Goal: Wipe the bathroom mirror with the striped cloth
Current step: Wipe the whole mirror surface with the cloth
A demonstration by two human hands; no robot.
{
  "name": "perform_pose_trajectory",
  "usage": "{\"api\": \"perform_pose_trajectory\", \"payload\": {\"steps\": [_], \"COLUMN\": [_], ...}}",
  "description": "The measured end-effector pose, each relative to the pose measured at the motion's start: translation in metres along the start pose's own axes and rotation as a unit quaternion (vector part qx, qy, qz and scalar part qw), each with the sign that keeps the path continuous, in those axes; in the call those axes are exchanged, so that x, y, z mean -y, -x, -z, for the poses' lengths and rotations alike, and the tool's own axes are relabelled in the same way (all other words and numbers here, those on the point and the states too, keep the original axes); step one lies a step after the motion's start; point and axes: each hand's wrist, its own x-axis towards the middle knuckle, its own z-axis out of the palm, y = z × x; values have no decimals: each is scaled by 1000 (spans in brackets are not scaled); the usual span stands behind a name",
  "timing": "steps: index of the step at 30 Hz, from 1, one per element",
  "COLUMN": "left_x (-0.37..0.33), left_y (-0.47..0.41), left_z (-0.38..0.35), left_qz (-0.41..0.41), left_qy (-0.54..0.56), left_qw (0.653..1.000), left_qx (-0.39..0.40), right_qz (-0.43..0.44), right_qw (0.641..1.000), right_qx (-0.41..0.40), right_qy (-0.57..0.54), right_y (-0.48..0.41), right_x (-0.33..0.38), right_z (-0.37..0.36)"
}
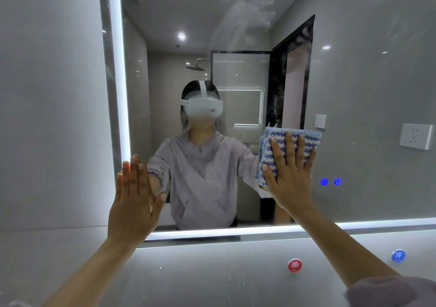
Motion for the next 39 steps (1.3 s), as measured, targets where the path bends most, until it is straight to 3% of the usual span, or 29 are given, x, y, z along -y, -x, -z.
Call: {"api": "perform_pose_trajectory", "payload": {"steps": [11, 18, 27, 39], "left_x": [2, 4, 4, 3], "left_y": [-1, 0, -1, 1], "left_z": [-3, -6, -2, -1], "left_qz": [5, -6, -8, -9], "left_qy": [6, 10, 16, 11], "left_qw": [1000, 1000, 1000, 1000], "left_qx": [1, -28, -4, -9], "right_qz": [87, 127, 240, 112], "right_qw": [996, 991, 971, 992], "right_qx": [-7, 10, 5, -1], "right_qy": [-25, -30, -4, 52], "right_y": [-25, -40, -59, -64], "right_x": [150, 200, 148, -7], "right_z": [-3, -3, 4, 22]}}
